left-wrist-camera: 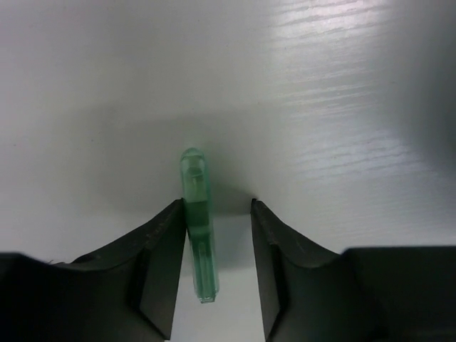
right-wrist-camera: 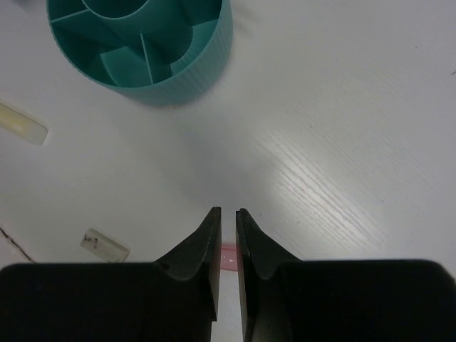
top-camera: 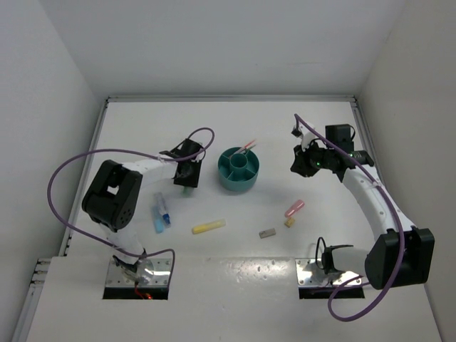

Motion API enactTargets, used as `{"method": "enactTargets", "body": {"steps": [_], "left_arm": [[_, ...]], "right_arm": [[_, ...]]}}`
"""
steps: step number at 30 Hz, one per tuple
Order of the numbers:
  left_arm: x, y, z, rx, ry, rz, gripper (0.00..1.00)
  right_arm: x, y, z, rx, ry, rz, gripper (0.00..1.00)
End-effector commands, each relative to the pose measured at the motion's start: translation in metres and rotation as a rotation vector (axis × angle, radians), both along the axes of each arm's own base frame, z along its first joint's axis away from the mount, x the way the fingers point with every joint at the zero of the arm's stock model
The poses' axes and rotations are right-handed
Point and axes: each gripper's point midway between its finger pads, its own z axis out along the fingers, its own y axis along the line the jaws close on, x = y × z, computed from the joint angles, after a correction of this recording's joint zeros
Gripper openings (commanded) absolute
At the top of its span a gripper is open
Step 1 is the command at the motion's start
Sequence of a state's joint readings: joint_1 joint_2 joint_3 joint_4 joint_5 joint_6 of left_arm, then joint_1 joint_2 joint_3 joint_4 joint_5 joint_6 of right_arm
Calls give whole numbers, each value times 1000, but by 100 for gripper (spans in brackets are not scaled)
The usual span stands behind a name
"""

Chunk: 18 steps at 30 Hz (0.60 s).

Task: Sort the stationery into containers
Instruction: Grab a piece of stationery with the left arm

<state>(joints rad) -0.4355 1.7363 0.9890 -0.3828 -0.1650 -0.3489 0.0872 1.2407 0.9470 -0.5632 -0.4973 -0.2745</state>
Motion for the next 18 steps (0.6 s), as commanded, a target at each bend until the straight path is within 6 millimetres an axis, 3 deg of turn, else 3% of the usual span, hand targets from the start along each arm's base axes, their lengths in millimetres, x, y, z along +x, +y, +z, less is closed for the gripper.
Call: {"method": "enactTargets", "body": {"steps": [1,6,12,14,17,18], "left_arm": [[12,-3,2,-20,-13,0,45],[8,0,-6,-3,11,13,21],[12,0,4,-10,-12,34,1],[15,-2,16,-29,-44,42,0],[23,-22,63,-178,-168,24,0],[22,-37,82,-276,-203,-8,0]], "right_arm": [[11,2,25,4,-91,16,14],[12,0,25,-3,-91,10,14],[12,0,25,-3,-91,10,14],[12,0,25,-3,-91,10,14],[12,0,25,-3,-91,10,14],[12,0,25,-3,-91,10,14]]}}
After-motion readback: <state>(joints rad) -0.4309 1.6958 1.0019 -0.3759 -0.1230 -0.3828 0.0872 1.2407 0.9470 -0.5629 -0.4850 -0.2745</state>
